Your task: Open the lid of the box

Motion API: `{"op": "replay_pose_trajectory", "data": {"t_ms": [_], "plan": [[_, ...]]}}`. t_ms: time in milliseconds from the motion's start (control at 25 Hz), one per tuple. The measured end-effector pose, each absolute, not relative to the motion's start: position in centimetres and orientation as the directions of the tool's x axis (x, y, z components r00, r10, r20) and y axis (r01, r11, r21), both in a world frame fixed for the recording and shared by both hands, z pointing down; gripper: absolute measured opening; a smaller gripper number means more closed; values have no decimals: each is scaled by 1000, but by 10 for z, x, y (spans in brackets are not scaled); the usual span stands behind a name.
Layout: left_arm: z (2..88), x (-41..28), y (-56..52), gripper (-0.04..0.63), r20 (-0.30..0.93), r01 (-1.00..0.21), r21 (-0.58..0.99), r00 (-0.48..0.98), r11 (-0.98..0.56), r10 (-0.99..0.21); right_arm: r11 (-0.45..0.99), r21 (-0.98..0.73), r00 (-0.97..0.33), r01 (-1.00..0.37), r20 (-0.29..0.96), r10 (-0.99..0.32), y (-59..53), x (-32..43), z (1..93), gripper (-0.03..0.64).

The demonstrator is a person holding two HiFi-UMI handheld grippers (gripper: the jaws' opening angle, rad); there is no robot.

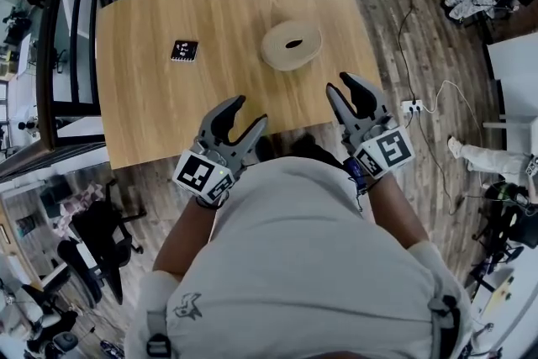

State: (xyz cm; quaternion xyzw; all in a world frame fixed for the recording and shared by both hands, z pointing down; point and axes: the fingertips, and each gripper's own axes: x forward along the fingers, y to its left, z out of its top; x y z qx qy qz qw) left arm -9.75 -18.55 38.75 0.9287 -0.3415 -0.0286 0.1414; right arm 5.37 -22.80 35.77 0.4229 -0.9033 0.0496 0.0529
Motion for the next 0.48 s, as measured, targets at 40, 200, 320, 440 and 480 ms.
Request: {"op": "replay_pose_trajectory", "data": {"t_ms": [40, 200, 320, 440, 480], "plan": [[388, -99, -189, 221, 46, -627, 284, 765, -726, -643, 640, -43, -639, -767, 142, -756, -232, 52, 359, 143], [393, -103, -202, 227, 60, -636, 296, 757, -712, -651, 653, -40, -650, -756, 162, -743, -247, 48, 366, 143], [394, -101, -209, 229, 64, -642, 295, 752, -708, -656, 669, -42, -664, -742, 183, -725, -258, 47, 375, 143], [399, -96, -221, 235, 80, -653, 298, 744, -696, -664, 681, -47, -674, -731, 207, -709, -275, 50, 386, 144], [402, -95, -226, 236, 87, -659, 300, 739, -689, -669, 686, -47, -678, -726, 216, -703, -281, 51, 391, 146]]}}
